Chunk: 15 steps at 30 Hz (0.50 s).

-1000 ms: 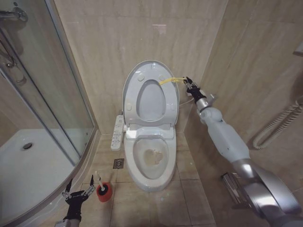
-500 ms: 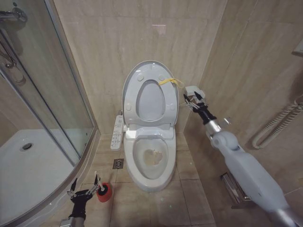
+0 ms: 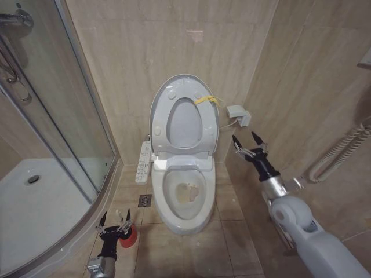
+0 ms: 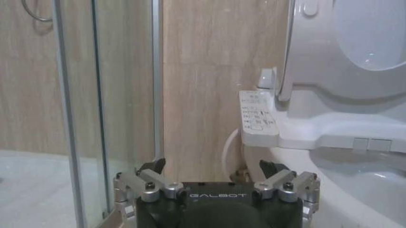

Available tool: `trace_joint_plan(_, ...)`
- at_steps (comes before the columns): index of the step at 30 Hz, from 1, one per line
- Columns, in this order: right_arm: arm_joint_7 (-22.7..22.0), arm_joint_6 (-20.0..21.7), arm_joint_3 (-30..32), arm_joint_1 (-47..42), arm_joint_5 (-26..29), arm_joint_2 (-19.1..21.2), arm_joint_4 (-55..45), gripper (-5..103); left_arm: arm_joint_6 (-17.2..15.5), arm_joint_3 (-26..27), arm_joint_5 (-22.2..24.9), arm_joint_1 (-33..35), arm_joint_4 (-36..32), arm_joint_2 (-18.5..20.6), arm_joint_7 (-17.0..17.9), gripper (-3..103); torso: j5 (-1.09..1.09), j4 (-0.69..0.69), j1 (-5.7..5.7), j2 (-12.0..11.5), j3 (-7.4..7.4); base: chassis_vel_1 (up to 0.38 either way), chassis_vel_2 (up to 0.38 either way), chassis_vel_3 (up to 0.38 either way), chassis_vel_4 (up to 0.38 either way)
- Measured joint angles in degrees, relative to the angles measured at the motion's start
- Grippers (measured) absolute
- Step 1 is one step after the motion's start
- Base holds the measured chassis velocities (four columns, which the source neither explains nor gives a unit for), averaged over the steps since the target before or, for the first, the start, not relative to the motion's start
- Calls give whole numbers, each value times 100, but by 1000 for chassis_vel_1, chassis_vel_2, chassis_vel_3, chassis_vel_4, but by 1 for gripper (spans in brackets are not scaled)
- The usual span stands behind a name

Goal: Open the toilet lid, clean the toilet bowl with a toilet brush, close the toilet lid, and flush.

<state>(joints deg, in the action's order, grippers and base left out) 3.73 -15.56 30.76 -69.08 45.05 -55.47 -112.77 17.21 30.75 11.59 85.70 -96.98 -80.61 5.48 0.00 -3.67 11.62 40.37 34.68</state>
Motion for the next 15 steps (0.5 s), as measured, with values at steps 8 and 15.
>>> trace_joint_plan(8,-280,90,637,-1038,-241,-788,-363,100,14,0,132,-202,156,58,1,100,0,-1,1,0,0,0,0,0,0)
trace_joint_plan(15,-459,36,779,-1776,-588,-1550,-450,100,24,-27,157,-431,388,141,2,100,-2,0,0,0,0,0,0,0,0)
